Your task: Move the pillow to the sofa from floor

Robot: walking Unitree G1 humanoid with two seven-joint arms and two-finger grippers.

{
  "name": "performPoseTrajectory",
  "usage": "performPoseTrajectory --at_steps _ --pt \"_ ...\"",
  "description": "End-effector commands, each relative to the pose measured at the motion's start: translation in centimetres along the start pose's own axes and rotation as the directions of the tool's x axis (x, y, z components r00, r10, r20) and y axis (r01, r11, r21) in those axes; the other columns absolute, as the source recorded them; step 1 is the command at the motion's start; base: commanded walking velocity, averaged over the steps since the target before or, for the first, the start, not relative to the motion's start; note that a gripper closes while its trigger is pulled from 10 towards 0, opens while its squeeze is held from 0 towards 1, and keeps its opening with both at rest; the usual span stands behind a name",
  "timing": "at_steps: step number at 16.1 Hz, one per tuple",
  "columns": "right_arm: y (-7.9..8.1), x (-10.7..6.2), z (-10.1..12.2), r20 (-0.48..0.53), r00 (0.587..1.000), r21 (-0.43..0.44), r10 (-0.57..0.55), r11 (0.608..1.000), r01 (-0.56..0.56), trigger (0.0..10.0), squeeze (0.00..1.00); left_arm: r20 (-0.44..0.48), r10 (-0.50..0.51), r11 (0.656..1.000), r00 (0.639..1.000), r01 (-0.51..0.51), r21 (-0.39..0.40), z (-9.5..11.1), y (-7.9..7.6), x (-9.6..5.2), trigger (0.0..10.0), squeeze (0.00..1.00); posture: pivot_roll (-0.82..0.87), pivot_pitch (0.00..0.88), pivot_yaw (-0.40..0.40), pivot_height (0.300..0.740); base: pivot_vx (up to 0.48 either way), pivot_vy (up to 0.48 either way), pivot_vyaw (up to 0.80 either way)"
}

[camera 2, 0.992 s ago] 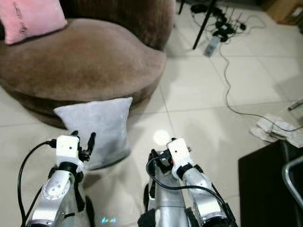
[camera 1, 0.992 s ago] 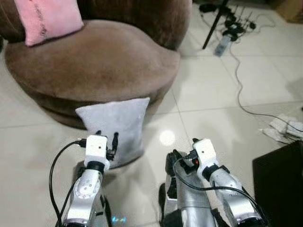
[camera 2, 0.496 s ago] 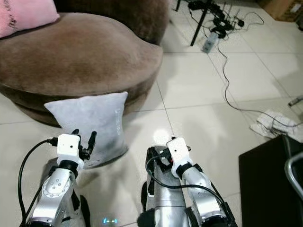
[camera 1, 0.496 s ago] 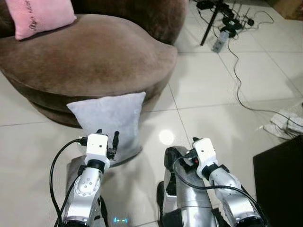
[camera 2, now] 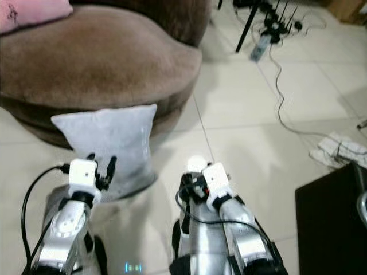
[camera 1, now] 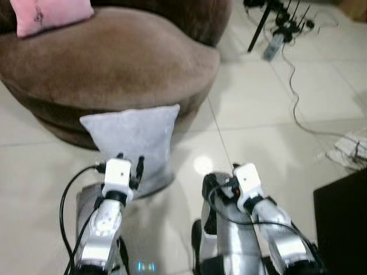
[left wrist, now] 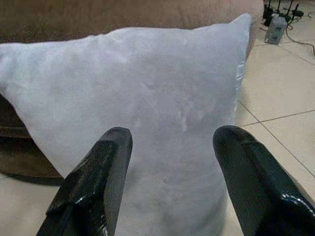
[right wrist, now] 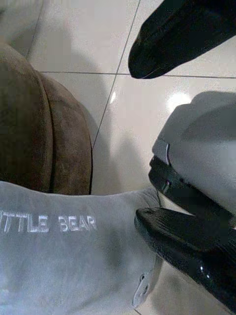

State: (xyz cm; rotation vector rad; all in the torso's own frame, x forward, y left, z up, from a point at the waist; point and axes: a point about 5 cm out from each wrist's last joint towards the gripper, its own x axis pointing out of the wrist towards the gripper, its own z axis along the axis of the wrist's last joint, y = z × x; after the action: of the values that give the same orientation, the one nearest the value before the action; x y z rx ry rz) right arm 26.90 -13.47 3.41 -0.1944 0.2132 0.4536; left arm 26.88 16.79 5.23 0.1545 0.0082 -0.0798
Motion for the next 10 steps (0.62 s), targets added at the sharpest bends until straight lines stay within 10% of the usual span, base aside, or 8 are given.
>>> performPoseTrajectory --at_steps 1,4,10 --pt "-0.8 -0.7 -1.0 -0.048 0.998 0.01 -0.028 1.0 0.028 10.0 0.0 -0.031 0.0 1.0 1.0 -0.001 -0.015 -0.5 -0.5 -0.3 10.0 0.0 -0.05 0.205 -0.152 0.416 0.0 0.0 0.0" --pt "-0.8 -0.9 -1.4 -0.064 0.998 0.014 -0.023 1.0 0.024 10.0 0.0 -0.01 0.133 0.987 0.991 -0.134 -0.089 0.8 1.6 0.0 10.0 0.0 -0.05 0.212 -0.15 0.416 0.0 0.0 0.0" --pt "-1.3 -1.2 -2.3 -0.095 0.995 0.019 -0.036 0.999 0.038 10.0 0.0 -0.044 0.18 0.984 0.983 -0.18 0.001 0.7 3.8 -0.1 10.0 0.0 -0.05 0.217 -0.152 0.416 0.0 0.0 0.0"
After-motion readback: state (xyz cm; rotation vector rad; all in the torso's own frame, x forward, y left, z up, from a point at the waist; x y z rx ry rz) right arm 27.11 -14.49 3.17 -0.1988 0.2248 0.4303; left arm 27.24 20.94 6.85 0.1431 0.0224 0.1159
